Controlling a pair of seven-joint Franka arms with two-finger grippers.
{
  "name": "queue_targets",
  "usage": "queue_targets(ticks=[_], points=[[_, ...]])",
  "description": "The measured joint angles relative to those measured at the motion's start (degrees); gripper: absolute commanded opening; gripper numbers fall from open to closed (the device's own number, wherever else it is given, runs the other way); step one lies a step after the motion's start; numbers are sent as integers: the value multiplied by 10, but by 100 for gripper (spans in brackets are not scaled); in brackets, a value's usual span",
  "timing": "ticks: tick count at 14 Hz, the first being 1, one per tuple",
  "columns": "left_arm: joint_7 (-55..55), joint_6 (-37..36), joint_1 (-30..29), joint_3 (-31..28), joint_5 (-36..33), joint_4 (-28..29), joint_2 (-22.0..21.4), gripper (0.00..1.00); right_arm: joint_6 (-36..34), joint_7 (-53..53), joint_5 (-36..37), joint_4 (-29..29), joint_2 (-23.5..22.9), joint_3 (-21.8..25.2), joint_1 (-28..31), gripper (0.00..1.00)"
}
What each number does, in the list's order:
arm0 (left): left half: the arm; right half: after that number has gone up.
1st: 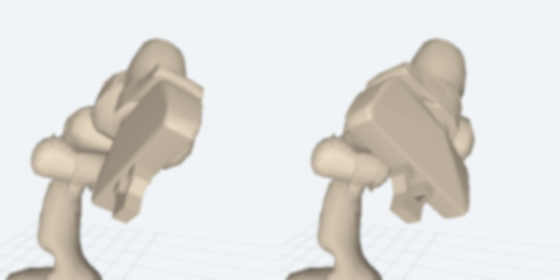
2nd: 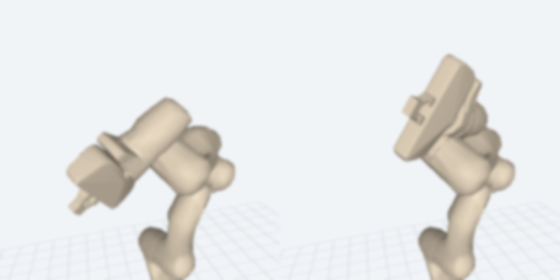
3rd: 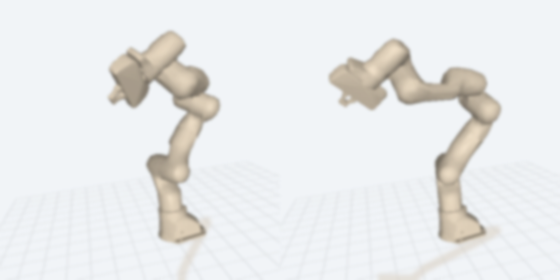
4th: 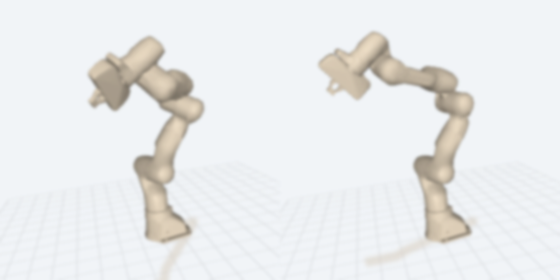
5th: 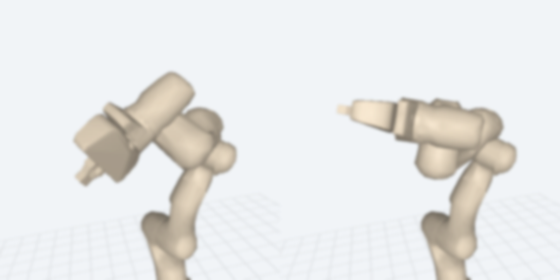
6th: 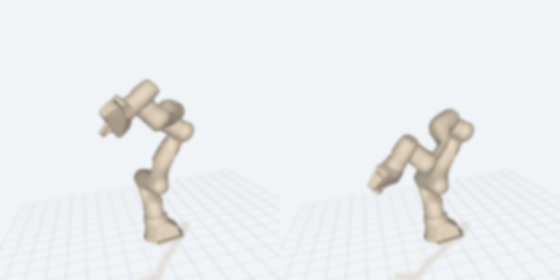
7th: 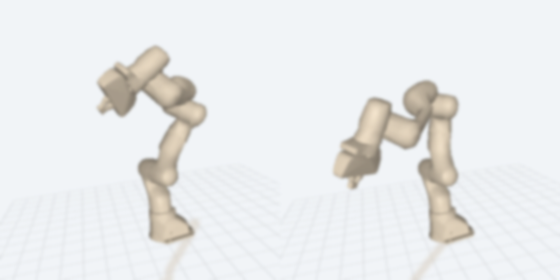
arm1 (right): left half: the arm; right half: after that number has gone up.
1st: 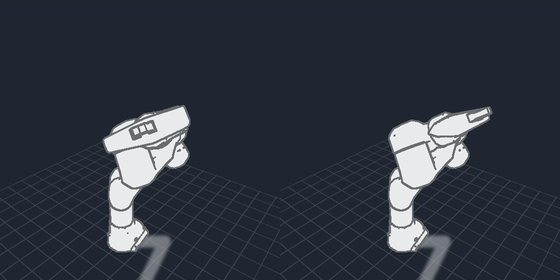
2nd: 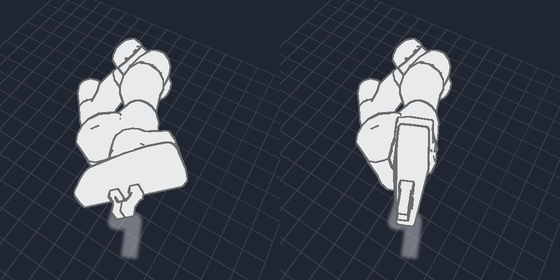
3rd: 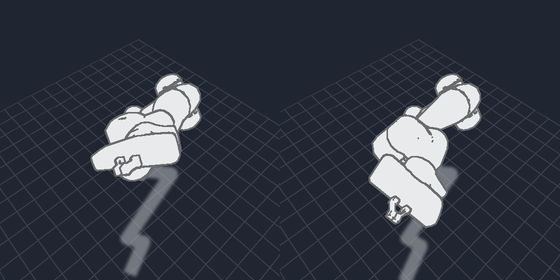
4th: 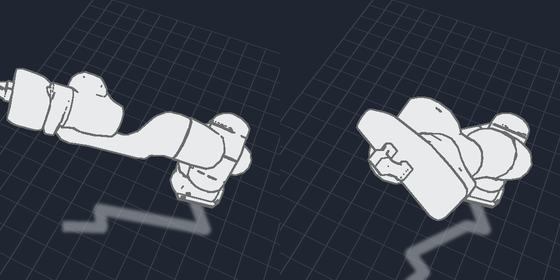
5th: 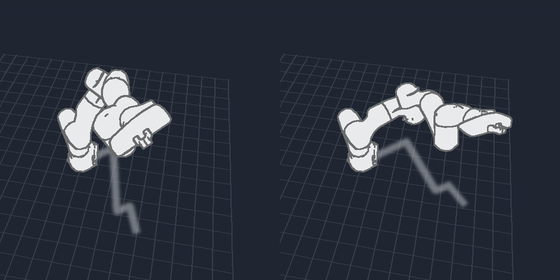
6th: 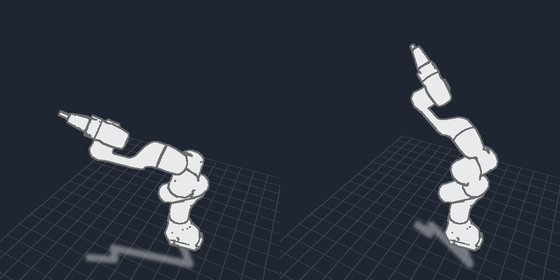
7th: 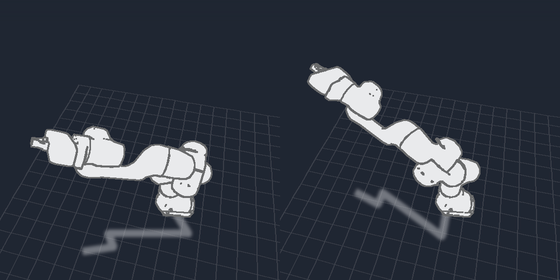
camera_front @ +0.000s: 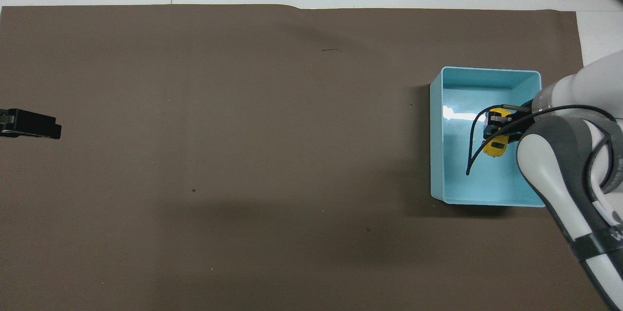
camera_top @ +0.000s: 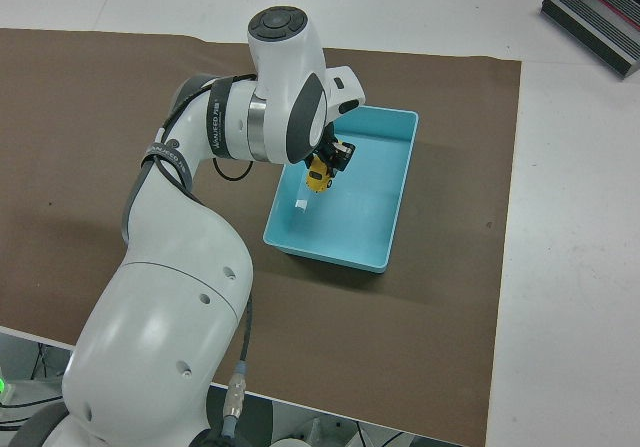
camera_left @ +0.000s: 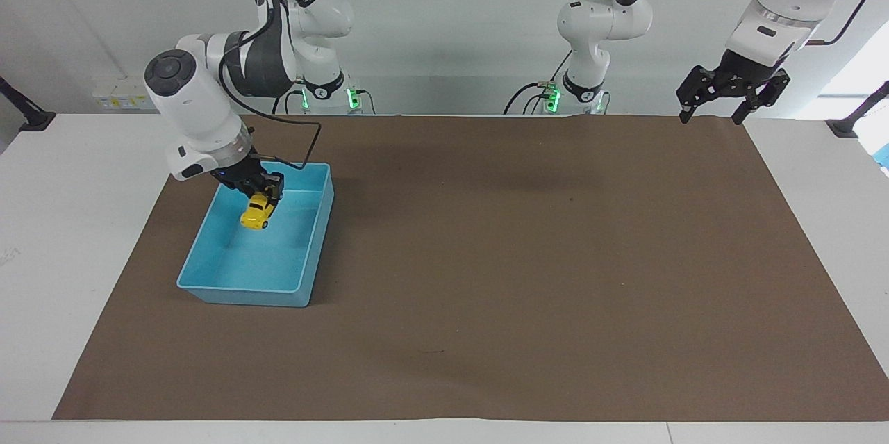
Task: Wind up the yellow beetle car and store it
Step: 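Lower the yellow car into the blue bin and open the right gripper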
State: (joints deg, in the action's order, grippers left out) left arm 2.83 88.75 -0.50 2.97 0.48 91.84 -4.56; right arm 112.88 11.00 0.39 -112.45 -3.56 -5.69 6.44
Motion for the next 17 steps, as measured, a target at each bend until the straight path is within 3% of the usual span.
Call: queue_targets(ticks=[10, 17], points=[[0, 0, 0, 0, 0, 0, 0, 100, 188, -68, 3, -160, 14, 1, 25, 0], [0, 0, 0, 0, 0, 0, 0, 100, 232, -73, 3, -190, -9, 1, 33, 0]])
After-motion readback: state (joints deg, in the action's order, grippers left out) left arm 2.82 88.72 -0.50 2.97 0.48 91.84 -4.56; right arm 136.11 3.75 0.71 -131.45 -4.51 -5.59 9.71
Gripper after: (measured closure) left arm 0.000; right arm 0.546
